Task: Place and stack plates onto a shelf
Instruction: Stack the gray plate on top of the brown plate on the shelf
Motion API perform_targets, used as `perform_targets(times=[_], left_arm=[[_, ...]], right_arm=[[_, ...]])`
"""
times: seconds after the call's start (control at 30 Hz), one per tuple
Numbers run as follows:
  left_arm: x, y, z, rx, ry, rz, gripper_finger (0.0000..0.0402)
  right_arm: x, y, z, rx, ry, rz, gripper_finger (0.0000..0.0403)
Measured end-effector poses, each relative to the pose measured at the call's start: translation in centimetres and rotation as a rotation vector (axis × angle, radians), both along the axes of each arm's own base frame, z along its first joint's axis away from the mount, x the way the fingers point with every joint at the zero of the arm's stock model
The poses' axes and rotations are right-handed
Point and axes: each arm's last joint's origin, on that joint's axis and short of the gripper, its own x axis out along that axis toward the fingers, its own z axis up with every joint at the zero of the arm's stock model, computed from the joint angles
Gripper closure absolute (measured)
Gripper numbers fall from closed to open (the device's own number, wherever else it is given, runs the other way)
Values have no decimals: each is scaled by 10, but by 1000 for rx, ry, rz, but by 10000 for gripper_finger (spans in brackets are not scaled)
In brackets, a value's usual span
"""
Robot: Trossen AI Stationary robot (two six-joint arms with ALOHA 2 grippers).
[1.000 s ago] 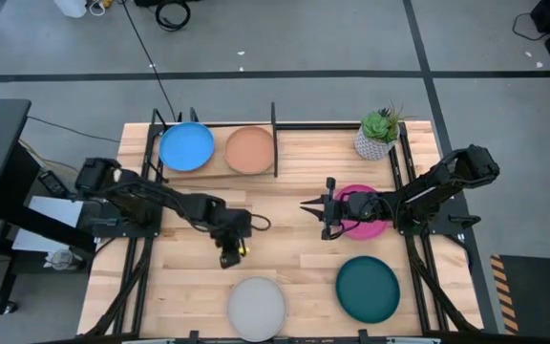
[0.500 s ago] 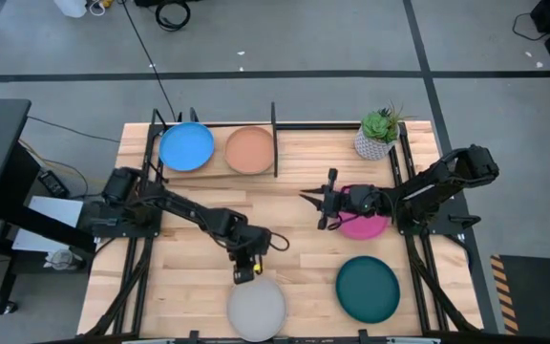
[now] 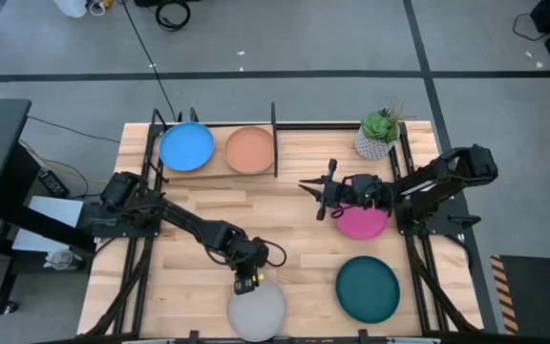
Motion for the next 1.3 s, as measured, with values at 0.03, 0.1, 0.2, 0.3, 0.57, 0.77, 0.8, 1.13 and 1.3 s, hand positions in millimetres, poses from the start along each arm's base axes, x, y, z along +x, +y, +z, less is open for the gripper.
perform_targets(times=[0.03, 0.1, 0.2, 0.3, 0.57, 0.77, 0.8, 1.13, 1.3], left_arm=[[0, -1, 0, -1, 2, 19, 299], [0, -3, 0, -11, 7, 48, 299], [0, -3, 0, -14, 13, 80, 299], [-1, -4, 0, -5, 8, 78, 299], [2, -10, -21, 1, 74, 50, 299], [1, -7, -23, 9, 100, 48, 319], [0, -6, -23, 14, 107, 40, 328], [-8, 15, -5, 39, 170, -32, 387], [-17, 46, 29, 194, 196, -76, 387]], right_arm=[[0, -1, 0, 0, -5, 17, 345], [0, -4, 1, -7, -6, 45, 345], [0, -8, 1, -19, -3, 64, 345], [0, -12, 1, -19, -1, 68, 345], [-1, -20, 0, -14, 6, 85, 345], [-1, -21, 0, -8, 5, 94, 345], [-1, -21, 0, -8, 5, 94, 345], [-1, -21, -3, 46, 24, 92, 345], [-1, -21, -5, 74, 41, 91, 345]])
